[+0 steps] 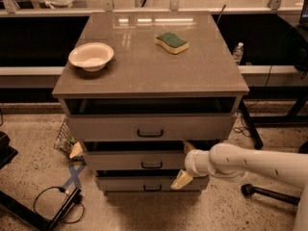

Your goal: Open middle drawer

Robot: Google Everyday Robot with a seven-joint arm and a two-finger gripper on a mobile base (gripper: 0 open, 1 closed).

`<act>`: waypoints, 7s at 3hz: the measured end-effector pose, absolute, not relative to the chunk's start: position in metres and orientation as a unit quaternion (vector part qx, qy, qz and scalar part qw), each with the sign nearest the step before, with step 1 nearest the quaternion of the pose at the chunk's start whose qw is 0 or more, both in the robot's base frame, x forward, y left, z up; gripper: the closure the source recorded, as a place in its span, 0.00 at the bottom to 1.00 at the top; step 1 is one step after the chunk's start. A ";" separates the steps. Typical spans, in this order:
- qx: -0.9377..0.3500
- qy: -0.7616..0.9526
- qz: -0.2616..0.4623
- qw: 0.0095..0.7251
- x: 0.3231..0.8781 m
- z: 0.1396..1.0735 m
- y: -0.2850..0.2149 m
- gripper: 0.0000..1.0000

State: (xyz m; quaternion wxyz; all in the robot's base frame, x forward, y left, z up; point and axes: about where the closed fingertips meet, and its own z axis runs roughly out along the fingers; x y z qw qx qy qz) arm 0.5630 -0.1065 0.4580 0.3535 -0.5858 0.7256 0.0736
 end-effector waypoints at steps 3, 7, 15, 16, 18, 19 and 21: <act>-0.613 0.721 0.066 0.315 0.580 0.438 -0.089 0.15; -0.613 0.720 0.081 0.315 0.566 0.434 -0.086 1.00; -0.650 0.689 0.113 0.299 0.459 0.443 -0.112 1.00; -0.706 0.634 0.153 0.278 0.410 0.445 -0.100 1.00; -0.708 0.631 0.155 0.277 0.408 0.445 -0.100 1.00; -0.742 0.588 0.186 0.263 0.376 0.448 -0.089 1.00; -0.742 0.588 0.186 0.263 0.377 0.448 -0.090 0.59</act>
Offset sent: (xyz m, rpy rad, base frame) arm 0.0051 0.0032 -0.0101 -0.0435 0.0201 0.0057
